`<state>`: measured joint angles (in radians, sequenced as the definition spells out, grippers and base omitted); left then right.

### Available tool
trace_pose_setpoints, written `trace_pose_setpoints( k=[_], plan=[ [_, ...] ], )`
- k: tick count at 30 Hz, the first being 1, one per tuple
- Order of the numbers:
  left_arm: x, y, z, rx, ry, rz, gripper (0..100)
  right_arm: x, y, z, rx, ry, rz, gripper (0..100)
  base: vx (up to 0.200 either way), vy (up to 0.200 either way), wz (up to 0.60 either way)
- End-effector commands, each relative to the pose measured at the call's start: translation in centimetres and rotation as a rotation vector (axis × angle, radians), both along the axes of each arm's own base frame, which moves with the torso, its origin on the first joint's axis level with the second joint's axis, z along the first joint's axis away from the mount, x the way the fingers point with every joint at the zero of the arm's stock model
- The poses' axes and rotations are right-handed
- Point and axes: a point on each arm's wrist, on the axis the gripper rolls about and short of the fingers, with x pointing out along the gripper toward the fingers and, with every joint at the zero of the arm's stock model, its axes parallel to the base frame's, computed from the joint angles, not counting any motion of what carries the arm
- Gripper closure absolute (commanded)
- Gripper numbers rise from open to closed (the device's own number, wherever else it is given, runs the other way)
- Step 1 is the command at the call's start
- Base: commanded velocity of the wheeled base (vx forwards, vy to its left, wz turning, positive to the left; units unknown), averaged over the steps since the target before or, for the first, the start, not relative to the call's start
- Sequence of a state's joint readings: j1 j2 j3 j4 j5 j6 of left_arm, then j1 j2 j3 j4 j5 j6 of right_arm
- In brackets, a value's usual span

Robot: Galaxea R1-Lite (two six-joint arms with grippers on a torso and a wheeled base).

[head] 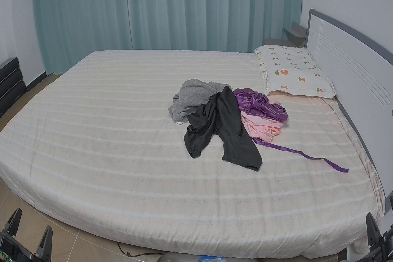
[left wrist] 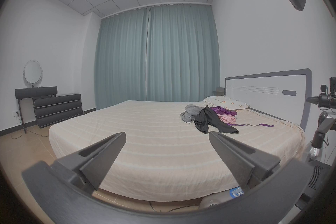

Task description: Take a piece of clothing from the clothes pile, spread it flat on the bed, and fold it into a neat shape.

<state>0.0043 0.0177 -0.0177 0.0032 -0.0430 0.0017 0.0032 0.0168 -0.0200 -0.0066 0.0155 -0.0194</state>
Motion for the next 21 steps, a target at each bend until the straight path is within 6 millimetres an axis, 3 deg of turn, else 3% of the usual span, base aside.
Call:
trace_pose_setpoints(
  k=[1,3,7,11,13,15,16,17,21],
  plan=[
    [0.1,0.0,-0.5,0.0,0.008,0.0,0,-0.9,0.1,7.1,0.012,-0.134,0.068,0,0.0,0.0,0.0],
    [0.1,0.0,-0.5,0.0,0.008,0.0,0,0.6,0.1,8.3,0.016,-0.041,0.085,0,0.0,0.0,0.0],
    [0.1,0.0,-0.5,0.0,0.008,0.0,0,3.3,0.2,8.2,0.019,0.122,0.106,0,0.0,0.0,0.0],
    [0.1,0.0,-0.5,0.0,0.008,0.0,0,7.9,0.8,7.9,0.075,0.374,0.191,0,0.0,0.0,0.0],
    [0.1,0.0,-0.5,0.0,0.008,0.0,0,9.2,1.0,7.9,0.098,0.413,0.2,0,0.0,0.0,0.0],
    [0.1,0.0,-0.5,0.0,0.008,0.0,0,11.9,1.7,7.5,0.128,0.483,0.22,0,0.0,0.0,0.0],
    [0.1,0.0,-0.5,0.0,0.008,0.0,0,12.1,1.7,7.6,0.131,0.484,0.22,0,0.0,0.0,0.0],
    [0.1,0.0,-0.5,0.0,0.008,0.0,0,14.0,2.1,7.2,0.154,0.512,0.218,0,0.0,0.0,0.0],
    [0.1,0.0,-0.5,0.0,0.008,0.0,0,18.8,2.9,6.7,0.186,0.539,0.207,0,0.0,0.0,0.0]
  ],
)
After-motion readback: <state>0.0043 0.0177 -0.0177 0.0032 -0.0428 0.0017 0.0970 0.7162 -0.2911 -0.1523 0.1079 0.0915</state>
